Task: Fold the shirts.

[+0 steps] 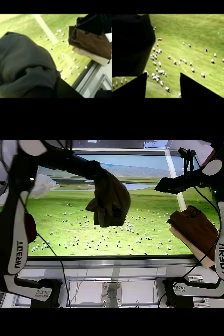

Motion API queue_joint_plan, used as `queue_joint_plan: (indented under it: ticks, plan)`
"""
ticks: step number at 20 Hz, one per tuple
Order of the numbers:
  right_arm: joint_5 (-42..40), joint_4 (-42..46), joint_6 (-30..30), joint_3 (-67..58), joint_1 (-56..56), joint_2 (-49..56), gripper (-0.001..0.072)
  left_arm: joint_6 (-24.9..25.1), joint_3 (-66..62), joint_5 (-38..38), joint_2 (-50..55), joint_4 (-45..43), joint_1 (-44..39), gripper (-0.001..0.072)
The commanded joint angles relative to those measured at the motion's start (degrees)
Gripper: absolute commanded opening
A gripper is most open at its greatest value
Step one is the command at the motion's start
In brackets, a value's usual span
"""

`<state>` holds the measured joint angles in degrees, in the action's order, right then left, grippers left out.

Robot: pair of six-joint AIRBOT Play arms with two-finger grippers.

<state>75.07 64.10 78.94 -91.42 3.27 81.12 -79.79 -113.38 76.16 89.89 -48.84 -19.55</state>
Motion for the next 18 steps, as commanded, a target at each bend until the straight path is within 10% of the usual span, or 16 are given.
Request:
queue_joint_plan:
  ticks: [1, 3, 10, 18]
  plan:
    - [0.04, 1.20, -1.03, -0.04, -0.02, 0.00, 0.0469, -1.70, 0.17, -5.64, 3.08, -3.96, -4.85, 0.0073]
    - [0.02, 1.75, -1.14, -0.04, -0.02, 0.00, 0.0470, -3.45, 0.17, -6.14, 4.07, -5.75, -4.37, 0.0720]
    - [-1.77, -2.84, -1.44, 6.99, -1.51, 0.00, 0.0470, -12.09, 0.17, 2.34, 6.45, -41.46, -3.28, 0.0705]
    - [-19.71, 7.02, -0.90, 19.02, -15.91, 0.72, 0.0469, -5.70, 0.17, 4.55, 20.90, -23.08, -2.25, 0.0705]
